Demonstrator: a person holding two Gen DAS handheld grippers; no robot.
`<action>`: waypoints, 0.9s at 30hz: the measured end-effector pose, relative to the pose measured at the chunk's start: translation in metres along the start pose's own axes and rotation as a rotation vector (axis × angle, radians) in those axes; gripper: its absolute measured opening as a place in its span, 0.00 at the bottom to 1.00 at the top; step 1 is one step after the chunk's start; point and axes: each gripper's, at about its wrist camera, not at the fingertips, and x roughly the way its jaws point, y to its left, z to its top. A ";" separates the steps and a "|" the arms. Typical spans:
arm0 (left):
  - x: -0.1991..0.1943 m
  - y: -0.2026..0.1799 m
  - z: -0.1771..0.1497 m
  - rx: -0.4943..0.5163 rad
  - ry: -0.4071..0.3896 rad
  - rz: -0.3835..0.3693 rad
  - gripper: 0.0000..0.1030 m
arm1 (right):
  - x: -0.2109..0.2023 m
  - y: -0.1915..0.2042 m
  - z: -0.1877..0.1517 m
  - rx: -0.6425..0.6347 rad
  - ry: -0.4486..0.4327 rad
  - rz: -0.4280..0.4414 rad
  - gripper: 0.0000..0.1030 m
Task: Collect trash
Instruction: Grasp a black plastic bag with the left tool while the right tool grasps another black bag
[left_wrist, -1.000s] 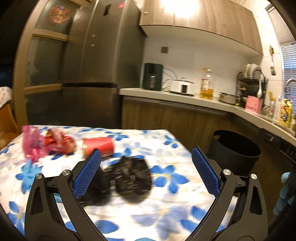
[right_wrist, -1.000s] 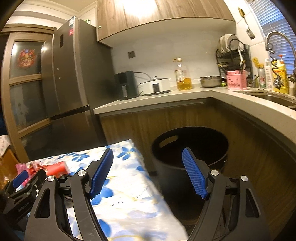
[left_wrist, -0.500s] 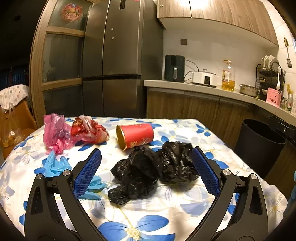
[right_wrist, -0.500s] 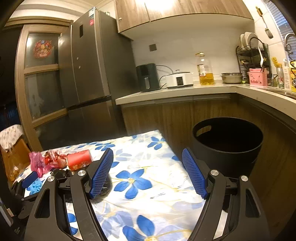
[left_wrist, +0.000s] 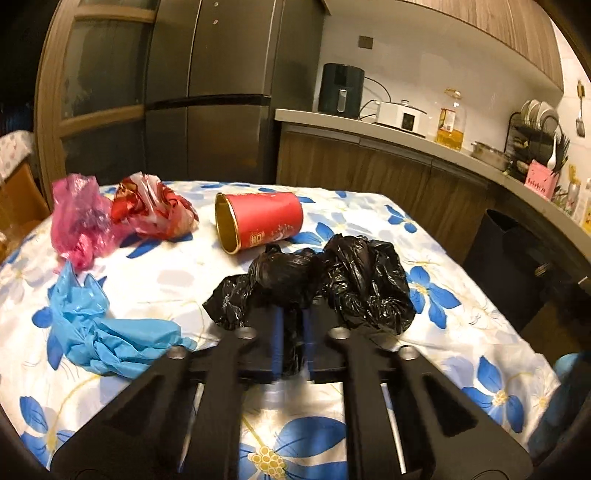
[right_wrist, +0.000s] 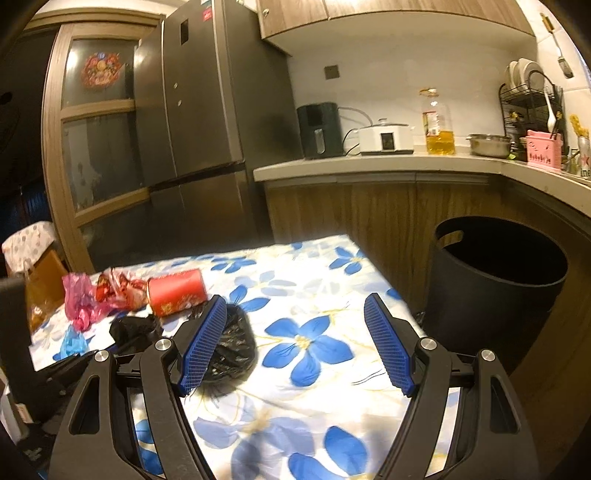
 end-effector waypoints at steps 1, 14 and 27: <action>-0.001 0.002 0.000 -0.005 -0.003 -0.006 0.03 | 0.003 0.003 -0.002 -0.004 0.007 0.006 0.73; -0.068 0.038 0.023 -0.090 -0.177 -0.002 0.02 | 0.063 0.045 -0.022 -0.031 0.131 0.081 0.65; -0.088 0.043 0.029 -0.083 -0.205 0.021 0.02 | 0.080 0.056 -0.032 -0.069 0.220 0.124 0.09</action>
